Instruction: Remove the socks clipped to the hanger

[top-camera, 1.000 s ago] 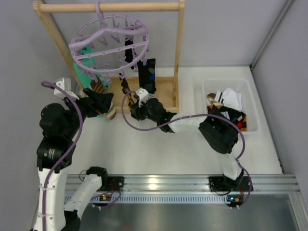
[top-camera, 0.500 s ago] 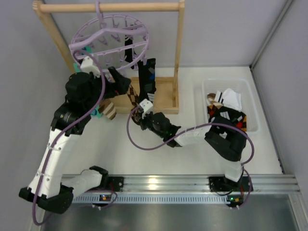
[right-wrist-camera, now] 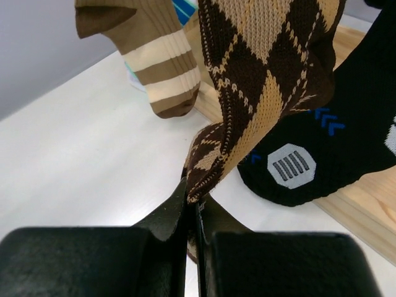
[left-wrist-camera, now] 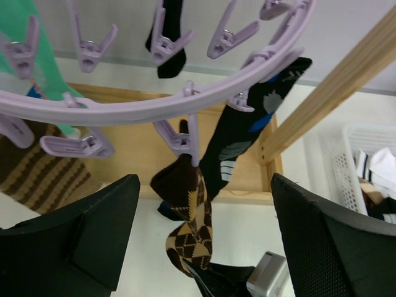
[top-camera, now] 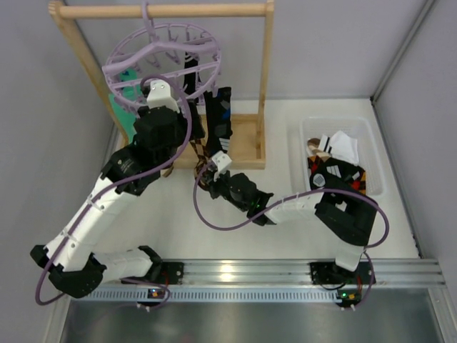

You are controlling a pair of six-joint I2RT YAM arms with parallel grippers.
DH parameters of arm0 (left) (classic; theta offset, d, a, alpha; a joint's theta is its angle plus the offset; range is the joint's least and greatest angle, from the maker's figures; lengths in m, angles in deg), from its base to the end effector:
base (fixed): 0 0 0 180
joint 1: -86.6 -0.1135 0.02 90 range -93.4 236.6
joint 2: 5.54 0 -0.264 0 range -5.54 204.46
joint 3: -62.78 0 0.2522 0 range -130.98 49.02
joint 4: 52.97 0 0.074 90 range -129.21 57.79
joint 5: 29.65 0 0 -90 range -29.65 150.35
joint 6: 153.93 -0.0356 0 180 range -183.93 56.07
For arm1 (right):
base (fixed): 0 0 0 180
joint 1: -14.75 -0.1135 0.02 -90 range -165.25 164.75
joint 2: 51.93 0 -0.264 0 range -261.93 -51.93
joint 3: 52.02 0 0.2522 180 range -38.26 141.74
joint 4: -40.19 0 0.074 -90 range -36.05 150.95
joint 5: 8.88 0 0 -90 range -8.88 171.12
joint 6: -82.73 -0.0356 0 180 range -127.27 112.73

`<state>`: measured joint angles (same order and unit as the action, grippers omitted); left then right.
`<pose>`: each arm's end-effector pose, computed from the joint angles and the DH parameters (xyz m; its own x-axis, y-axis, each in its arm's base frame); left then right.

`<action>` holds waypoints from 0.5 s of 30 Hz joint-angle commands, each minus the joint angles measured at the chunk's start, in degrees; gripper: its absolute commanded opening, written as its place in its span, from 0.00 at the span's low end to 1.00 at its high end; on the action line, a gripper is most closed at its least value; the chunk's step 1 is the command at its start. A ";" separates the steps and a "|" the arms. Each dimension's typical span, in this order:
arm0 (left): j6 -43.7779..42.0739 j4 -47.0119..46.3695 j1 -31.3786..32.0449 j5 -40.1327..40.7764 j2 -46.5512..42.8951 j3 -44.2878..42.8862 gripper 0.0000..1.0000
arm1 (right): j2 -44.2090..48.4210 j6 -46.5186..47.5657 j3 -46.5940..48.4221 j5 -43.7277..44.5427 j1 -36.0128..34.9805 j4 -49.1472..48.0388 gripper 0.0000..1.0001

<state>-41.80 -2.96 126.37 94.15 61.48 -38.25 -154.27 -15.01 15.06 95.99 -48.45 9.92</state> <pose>0.1860 -0.1291 0.4691 -0.2417 -0.2061 -0.9482 0.0319 0.9750 -0.2201 0.1842 0.3443 0.2164 -0.1395 0.0125 -0.9901 -0.7353 0.6684 0.1120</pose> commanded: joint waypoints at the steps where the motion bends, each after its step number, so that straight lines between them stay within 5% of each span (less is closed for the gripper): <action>1: -1.91 -0.57 0.22 6.63 1.00 -2.29 0.89 | 3.47 -1.57 -0.41 -3.61 -0.52 -2.20 0.00; 15: -0.95 -6.36 -0.92 8.56 4.43 0.07 0.80 | 8.21 -6.66 -4.01 -12.50 -0.26 -5.19 0.00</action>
<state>-43.05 -4.95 126.06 100.79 67.67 -39.52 -149.34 -19.93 11.65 86.49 -48.45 9.13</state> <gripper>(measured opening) 0.807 0.007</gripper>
